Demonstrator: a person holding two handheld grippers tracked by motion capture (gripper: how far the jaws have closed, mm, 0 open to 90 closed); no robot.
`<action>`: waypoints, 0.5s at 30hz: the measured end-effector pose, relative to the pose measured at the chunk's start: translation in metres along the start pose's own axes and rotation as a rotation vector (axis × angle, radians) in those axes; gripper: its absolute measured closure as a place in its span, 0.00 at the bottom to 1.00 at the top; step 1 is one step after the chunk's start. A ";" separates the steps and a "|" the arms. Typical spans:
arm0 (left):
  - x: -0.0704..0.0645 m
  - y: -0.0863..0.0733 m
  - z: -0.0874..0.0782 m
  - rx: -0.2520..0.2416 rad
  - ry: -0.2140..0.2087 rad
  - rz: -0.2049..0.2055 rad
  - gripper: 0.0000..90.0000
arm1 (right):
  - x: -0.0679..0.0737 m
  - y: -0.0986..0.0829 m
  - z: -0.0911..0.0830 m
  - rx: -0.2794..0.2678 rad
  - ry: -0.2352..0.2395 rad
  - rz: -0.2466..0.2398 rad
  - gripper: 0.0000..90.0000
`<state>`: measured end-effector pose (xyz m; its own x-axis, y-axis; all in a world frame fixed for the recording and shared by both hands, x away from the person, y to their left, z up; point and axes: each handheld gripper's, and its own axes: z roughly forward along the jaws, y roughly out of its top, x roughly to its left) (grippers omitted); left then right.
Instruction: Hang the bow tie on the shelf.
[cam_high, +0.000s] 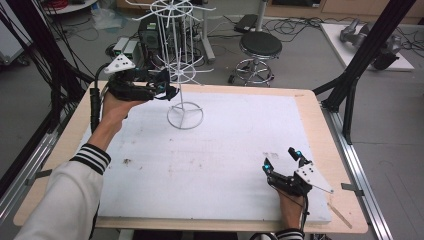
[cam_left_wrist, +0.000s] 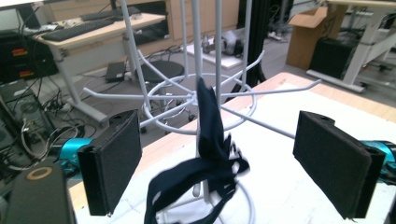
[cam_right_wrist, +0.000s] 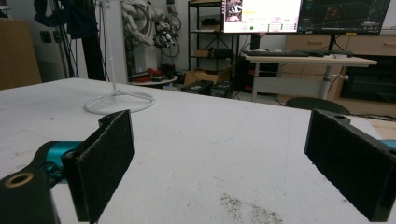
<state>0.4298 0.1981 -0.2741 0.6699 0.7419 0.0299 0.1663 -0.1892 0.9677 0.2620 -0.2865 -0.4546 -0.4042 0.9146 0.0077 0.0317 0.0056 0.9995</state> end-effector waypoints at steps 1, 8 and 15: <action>0.001 0.000 -0.001 0.000 -0.003 0.005 0.18 | 0.000 0.000 0.000 0.000 0.000 0.000 0.08; 0.000 -0.003 -0.023 -0.100 -0.016 0.003 0.14 | 0.000 0.000 0.000 -0.001 0.001 -0.001 0.08; -0.013 -0.034 -0.064 -0.183 -0.027 0.030 0.14 | 0.000 0.000 0.000 -0.003 -0.005 -0.007 0.08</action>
<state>0.3688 0.2358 -0.2913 0.6919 0.7199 0.0553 0.0133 -0.0892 0.9959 0.2620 -0.2860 -0.4546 -0.4001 0.9165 0.0002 0.0256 0.0109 0.9996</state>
